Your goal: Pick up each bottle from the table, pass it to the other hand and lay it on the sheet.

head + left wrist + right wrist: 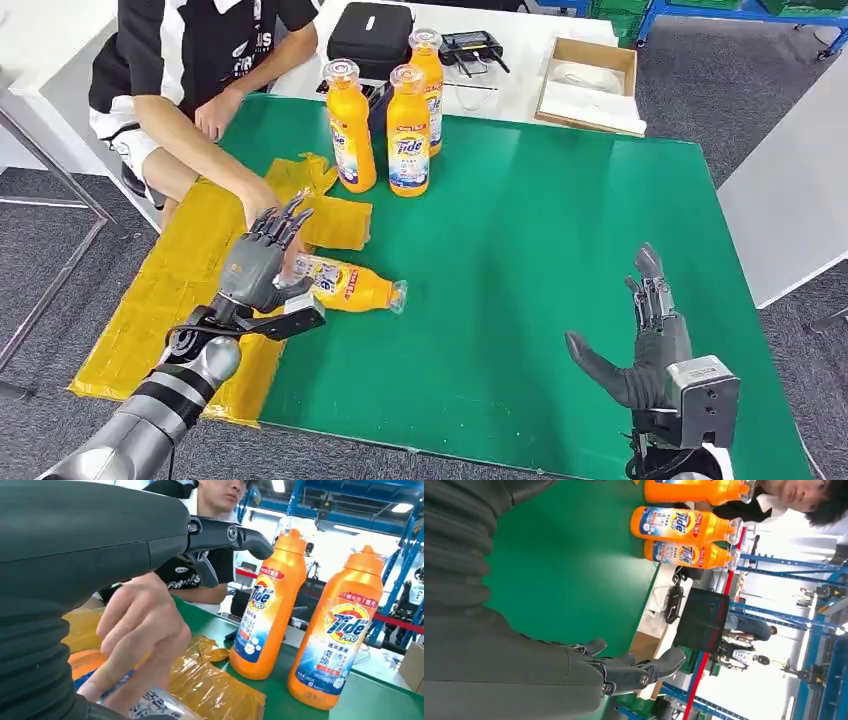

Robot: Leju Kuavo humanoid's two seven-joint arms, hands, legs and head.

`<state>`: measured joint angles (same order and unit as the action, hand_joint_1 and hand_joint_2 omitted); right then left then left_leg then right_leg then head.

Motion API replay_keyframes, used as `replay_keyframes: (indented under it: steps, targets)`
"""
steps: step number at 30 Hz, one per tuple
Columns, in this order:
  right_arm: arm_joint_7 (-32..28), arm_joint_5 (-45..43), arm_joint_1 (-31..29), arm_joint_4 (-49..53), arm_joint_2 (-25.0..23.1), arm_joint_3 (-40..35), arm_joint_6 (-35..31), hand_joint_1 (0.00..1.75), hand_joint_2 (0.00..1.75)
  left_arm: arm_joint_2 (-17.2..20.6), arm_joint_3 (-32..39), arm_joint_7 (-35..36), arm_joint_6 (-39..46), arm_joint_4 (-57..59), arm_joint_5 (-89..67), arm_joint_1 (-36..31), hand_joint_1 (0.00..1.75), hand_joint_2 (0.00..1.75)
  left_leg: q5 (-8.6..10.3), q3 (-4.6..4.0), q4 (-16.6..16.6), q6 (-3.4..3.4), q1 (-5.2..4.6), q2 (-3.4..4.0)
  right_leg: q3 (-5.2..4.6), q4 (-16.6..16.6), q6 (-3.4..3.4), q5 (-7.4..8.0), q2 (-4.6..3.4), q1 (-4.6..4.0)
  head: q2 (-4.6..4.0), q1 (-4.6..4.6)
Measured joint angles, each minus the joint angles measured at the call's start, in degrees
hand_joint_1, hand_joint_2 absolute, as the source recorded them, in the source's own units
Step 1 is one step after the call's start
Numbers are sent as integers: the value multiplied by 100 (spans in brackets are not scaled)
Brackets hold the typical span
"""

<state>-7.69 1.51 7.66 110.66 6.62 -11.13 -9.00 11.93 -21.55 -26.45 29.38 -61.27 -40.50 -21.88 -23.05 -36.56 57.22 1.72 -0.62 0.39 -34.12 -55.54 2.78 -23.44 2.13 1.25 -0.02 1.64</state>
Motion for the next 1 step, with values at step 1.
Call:
replay_keyframes:
  steps: [1]
  targets:
    - [0, 0, 1, 0, 0, 0, -2, 0, 175, 0, 4, -26, 2, -26, 77, 16, 0, 175, 0, 0, 0, 0, 0, 1, 0, 0, 0, 0, 0, 0, 0, 0]
